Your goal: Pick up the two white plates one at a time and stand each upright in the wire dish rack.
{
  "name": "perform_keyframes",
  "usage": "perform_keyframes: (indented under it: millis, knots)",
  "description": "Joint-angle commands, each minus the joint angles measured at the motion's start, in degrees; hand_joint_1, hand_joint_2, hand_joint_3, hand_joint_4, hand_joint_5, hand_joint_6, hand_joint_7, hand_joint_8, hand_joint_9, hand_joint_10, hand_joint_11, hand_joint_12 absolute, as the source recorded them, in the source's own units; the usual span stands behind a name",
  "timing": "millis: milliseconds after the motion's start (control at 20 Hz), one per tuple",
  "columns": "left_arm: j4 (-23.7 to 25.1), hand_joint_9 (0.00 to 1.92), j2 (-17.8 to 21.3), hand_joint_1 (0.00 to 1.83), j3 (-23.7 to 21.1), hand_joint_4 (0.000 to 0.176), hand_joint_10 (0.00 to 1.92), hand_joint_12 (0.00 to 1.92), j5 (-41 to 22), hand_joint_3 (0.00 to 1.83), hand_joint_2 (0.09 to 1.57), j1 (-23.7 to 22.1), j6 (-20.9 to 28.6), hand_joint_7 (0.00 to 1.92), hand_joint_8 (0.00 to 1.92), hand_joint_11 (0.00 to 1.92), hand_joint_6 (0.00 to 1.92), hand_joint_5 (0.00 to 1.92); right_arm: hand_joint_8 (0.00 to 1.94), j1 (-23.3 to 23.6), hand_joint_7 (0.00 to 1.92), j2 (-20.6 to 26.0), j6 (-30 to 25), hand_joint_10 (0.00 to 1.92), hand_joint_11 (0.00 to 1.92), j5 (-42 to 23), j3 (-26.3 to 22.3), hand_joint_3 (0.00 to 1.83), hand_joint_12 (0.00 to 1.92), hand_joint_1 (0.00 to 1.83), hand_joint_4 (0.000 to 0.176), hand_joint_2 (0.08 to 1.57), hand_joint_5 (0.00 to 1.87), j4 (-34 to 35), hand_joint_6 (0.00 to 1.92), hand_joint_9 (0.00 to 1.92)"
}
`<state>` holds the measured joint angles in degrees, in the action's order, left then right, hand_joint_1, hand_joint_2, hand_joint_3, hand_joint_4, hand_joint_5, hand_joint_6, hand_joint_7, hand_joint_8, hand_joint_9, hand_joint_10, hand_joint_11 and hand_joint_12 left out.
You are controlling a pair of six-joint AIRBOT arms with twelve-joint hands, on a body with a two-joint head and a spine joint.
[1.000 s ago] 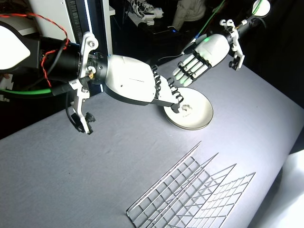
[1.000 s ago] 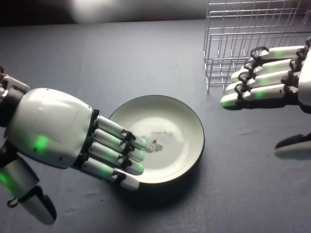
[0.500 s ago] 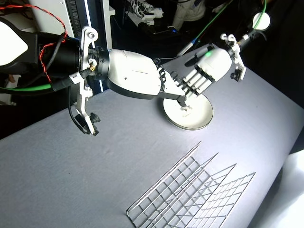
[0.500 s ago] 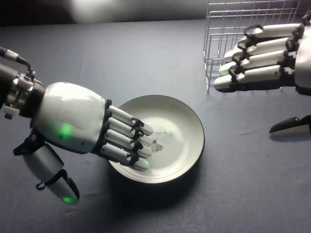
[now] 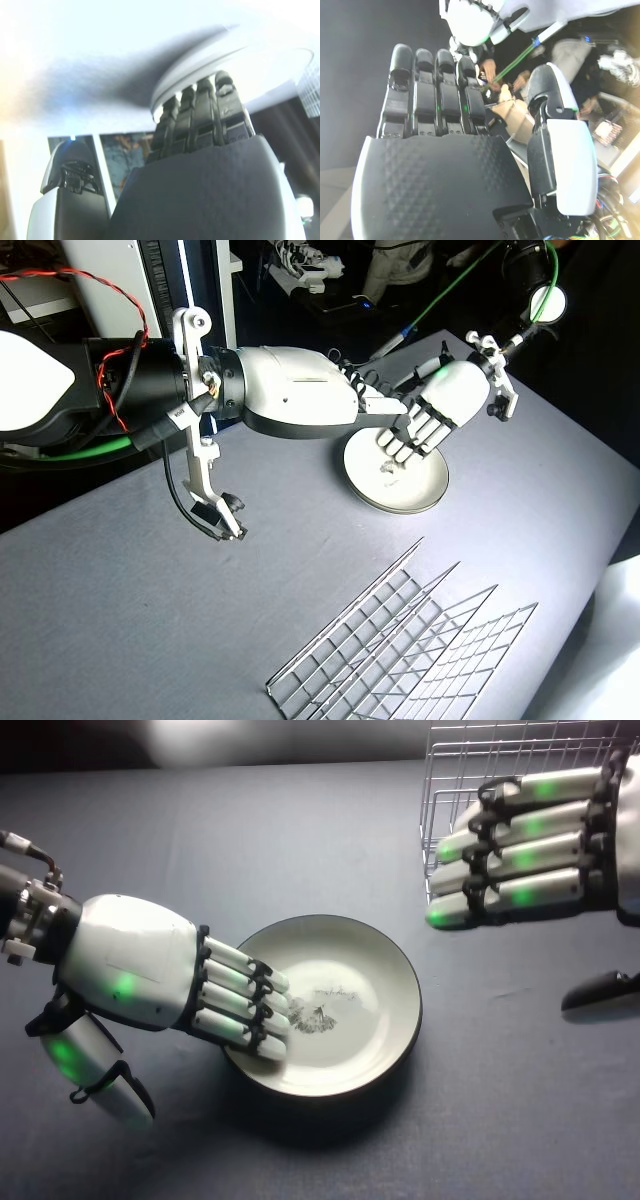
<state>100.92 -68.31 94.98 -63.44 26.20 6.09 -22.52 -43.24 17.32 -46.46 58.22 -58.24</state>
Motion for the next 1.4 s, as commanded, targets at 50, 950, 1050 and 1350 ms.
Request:
perform_keyframes:
  millis: [50, 950, 1050, 1350]
  knots:
    - [-4.0, 0.00, 0.6, 0.00, 0.2, 0.000, 0.00, 0.00, -2.2, 0.01, 1.16, 0.1, -0.5, 0.00, 0.00, 0.00, 0.00, 0.00, 0.00, 0.3, 0.27, 0.2, -0.4, 0.00, 0.00, -4.3, 0.1, 0.00, 0.66, 0.45, 0.000, 1.23, 0.27, 3.7, 0.00, 0.24]
    - [-0.9, 0.00, -1.2, 0.00, 3.7, 0.000, 0.00, 0.00, -2.7, 0.00, 1.16, 1.7, -1.4, 0.00, 0.00, 0.00, 0.00, 0.00, 0.00, -0.5, 0.02, 0.4, -0.9, 0.00, 0.00, -5.0, 0.2, 0.00, 0.02, 1.11, 0.000, 1.02, 0.04, 3.7, 0.00, 0.00]
    - [-0.8, 0.00, -1.5, 0.00, 3.5, 0.000, 0.00, 0.00, -2.5, 0.00, 1.16, 2.2, -2.0, 0.00, 0.00, 0.00, 0.00, 0.00, 0.00, -0.7, 0.00, 0.4, -0.9, 0.00, 0.00, -5.0, 0.2, 0.00, 0.00, 1.17, 0.000, 0.98, 0.00, 3.7, 0.00, 0.00]
    - [-0.8, 0.00, -3.5, 0.00, 1.4, 0.000, 0.00, 0.00, 0.0, 0.00, 1.16, 4.6, -4.0, 0.00, 0.00, 0.00, 0.00, 0.00, 0.00, -1.2, 0.00, 0.4, -1.0, 0.00, 0.00, -5.2, 0.2, 0.00, 0.00, 1.25, 0.000, 0.93, 0.00, 3.7, 0.00, 0.00]
